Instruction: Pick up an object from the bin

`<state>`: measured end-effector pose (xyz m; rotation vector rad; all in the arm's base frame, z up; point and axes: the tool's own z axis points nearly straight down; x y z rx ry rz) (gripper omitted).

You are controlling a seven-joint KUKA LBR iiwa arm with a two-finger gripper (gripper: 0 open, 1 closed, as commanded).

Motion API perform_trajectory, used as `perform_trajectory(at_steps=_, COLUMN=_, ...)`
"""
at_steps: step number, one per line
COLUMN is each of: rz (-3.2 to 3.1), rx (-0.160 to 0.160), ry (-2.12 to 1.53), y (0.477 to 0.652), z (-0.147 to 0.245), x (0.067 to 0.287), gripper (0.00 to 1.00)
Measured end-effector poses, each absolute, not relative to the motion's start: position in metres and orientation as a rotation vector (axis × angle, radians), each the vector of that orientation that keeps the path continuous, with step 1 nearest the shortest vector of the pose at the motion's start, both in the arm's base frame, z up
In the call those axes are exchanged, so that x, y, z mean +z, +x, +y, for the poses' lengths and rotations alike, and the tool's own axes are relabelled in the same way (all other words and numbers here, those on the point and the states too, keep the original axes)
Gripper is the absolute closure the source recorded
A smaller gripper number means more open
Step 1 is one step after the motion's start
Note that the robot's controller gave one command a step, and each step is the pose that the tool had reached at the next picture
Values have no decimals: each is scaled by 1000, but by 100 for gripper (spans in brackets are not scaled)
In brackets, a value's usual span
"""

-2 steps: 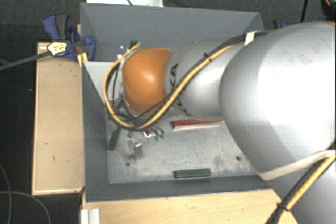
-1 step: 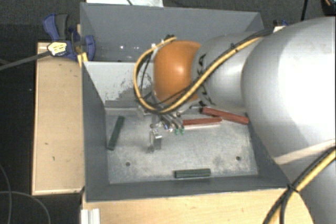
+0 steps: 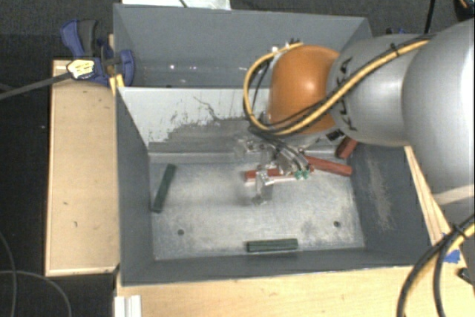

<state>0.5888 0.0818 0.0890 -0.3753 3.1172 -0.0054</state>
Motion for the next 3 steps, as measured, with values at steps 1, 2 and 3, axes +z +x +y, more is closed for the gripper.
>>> perform_trajectory(at_steps=1, rz=3127, rx=-2, ry=-331, y=586, z=46, x=70, gripper=0)
perform_trajectory(at_steps=2, rz=3124, rx=1, ry=-337, y=587, z=49, x=71, gripper=100)
perform_trajectory(at_steps=3, rz=3101, rx=2, ry=-433, y=565, z=87, x=211, gripper=100)
